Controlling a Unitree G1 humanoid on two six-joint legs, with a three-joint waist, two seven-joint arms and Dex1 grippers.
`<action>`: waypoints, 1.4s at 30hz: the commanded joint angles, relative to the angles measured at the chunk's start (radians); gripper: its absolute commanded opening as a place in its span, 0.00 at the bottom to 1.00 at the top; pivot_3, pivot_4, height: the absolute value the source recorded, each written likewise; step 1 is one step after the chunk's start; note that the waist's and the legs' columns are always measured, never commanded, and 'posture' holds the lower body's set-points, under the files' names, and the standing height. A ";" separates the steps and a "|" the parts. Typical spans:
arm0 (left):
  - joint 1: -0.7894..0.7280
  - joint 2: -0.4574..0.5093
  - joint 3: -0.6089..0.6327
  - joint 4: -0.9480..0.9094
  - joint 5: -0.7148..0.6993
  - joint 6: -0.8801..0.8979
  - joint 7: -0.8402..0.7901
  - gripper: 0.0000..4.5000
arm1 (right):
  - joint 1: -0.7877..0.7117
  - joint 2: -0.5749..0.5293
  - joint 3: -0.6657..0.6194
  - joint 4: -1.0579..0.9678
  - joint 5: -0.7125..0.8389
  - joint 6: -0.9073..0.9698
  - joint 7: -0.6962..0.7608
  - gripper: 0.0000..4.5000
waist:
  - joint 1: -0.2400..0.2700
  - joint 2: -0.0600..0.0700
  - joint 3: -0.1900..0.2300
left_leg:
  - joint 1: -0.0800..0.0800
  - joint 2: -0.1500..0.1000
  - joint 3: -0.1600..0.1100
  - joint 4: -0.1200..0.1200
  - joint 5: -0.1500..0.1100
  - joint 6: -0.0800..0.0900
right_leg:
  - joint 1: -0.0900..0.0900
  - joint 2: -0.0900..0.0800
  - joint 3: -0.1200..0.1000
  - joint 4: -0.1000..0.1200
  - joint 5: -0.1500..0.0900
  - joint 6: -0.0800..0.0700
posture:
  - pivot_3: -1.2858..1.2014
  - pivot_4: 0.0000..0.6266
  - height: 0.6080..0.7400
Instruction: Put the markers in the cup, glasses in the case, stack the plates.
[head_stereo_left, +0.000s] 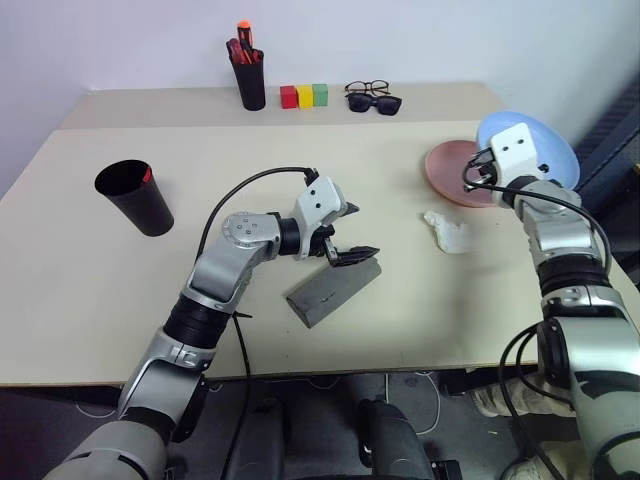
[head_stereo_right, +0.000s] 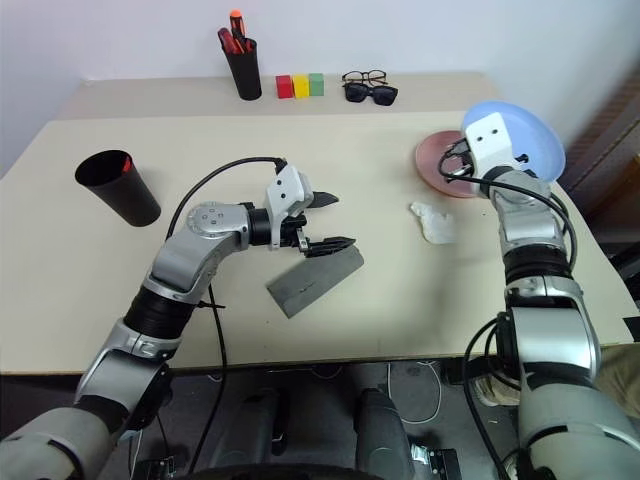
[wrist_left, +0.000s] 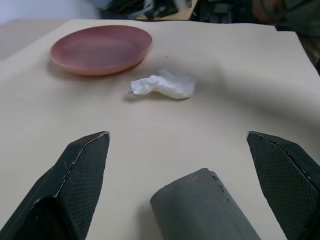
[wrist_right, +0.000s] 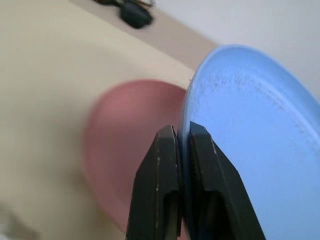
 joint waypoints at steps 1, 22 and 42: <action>0.021 0.020 0.044 -0.085 -0.012 0.037 0.049 1.00 | -0.094 0.030 0.007 0.122 -0.019 -0.103 0.006 0.01 | 0.000 0.000 0.000 | 0.000 0.000 0.000 0.000 0.000 0.000 | 0.000 0.000 0.000 0.000 0.000 0.000 | 0.52 0.24 1.00; -0.008 0.027 0.021 -0.001 -0.030 0.011 0.033 1.00 | 0.580 0.028 -0.225 -0.857 0.373 0.480 0.156 0.43 | 0.001 0.002 0.000 | 0.001 0.000 0.000 0.001 0.000 0.000 | 0.000 0.000 0.000 0.002 0.000 0.001 | 0.52 0.24 1.00; -0.017 0.027 0.022 0.012 -0.025 -0.001 0.019 1.00 | 0.632 0.109 -0.210 -0.838 0.389 0.524 0.066 0.02 | 0.008 0.002 -0.001 | 0.002 0.000 0.000 0.001 0.000 0.000 | 0.001 0.000 0.000 0.002 -0.001 -0.003 | 0.52 0.24 1.00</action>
